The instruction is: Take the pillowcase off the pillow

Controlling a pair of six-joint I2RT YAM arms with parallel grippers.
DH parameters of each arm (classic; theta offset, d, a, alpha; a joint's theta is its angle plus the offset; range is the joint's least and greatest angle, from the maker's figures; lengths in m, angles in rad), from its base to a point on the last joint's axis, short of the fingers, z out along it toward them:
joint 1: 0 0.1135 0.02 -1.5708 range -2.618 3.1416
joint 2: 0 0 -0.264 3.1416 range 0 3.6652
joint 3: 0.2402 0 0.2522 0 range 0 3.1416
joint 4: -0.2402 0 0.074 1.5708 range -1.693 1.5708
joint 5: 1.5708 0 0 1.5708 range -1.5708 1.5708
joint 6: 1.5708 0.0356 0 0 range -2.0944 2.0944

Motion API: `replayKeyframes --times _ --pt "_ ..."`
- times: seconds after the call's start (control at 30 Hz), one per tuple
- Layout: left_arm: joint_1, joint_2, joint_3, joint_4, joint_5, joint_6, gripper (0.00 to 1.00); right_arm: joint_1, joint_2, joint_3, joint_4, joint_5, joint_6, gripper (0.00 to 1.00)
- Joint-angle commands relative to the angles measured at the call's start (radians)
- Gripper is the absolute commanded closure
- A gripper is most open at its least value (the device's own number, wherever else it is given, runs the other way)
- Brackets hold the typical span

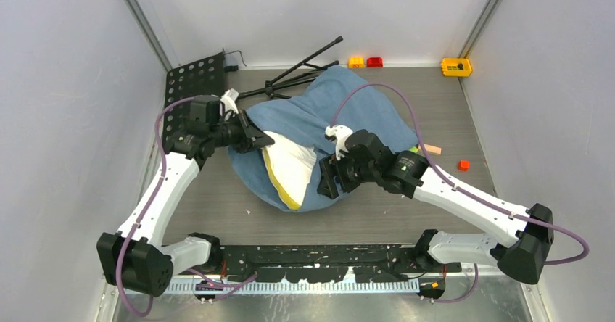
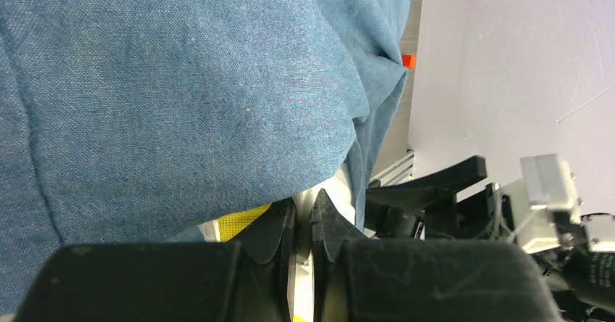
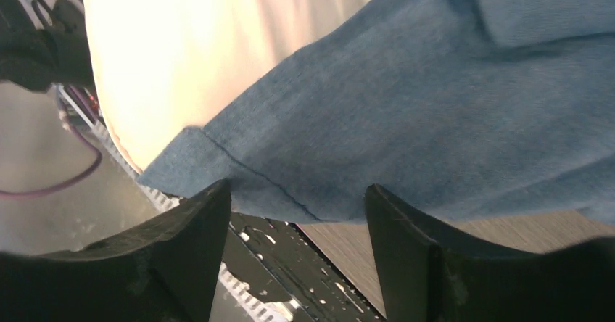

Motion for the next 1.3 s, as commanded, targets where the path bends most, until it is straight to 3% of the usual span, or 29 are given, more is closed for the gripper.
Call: replayKeyframes --times 0.0,0.07,0.2,0.3,0.37,0.53,0.67,0.77,0.9,1.07,1.13,1.23,1.27 --pt "0.011 -0.004 0.079 0.073 0.049 -0.002 1.0 0.03 0.013 0.01 0.038 0.001 -0.051 0.4" --pt "0.013 0.001 0.087 0.073 0.051 -0.001 1.0 0.032 0.037 0.031 0.008 -0.018 -0.071 0.51" --pt "0.026 0.012 0.104 0.071 0.055 0.001 1.0 0.036 0.044 0.015 0.033 -0.062 -0.074 0.62" --pt "0.041 0.021 0.119 0.067 0.062 0.001 1.0 0.037 0.031 -0.012 0.034 -0.068 -0.072 0.87" --pt "0.051 0.028 0.13 0.065 0.071 0.005 1.0 0.036 0.011 -0.036 0.023 -0.059 -0.074 0.96" --pt "0.093 0.047 0.161 0.057 0.1 0.016 1.0 0.036 -0.021 -0.117 0.002 -0.023 -0.065 0.95" --pt "0.137 0.055 0.191 0.06 0.124 0.012 1.0 0.035 0.077 -0.147 -0.015 0.032 -0.026 0.96" --pt "0.147 0.06 0.208 0.061 0.144 0.006 1.0 0.035 0.16 -0.144 -0.011 0.161 0.029 1.0" --pt "0.148 0.052 0.199 0.053 0.166 0.009 1.0 -0.014 0.199 -0.123 -0.03 0.428 0.135 1.0" --pt "0.155 0.037 0.17 0.007 0.171 0.055 1.0 -0.167 0.112 -0.121 -0.049 0.544 0.166 0.99" --pt "0.157 0.034 0.156 0.001 0.171 0.062 1.0 -0.191 0.055 -0.106 -0.049 0.486 0.093 0.84" --pt "0.157 0.032 0.121 0.024 0.184 0.051 1.0 -0.19 -0.086 -0.082 -0.007 0.298 -0.01 0.48" --pt "0.157 0.031 0.107 0.046 0.193 0.043 1.0 -0.19 -0.129 -0.079 0.017 0.247 -0.031 0.43"
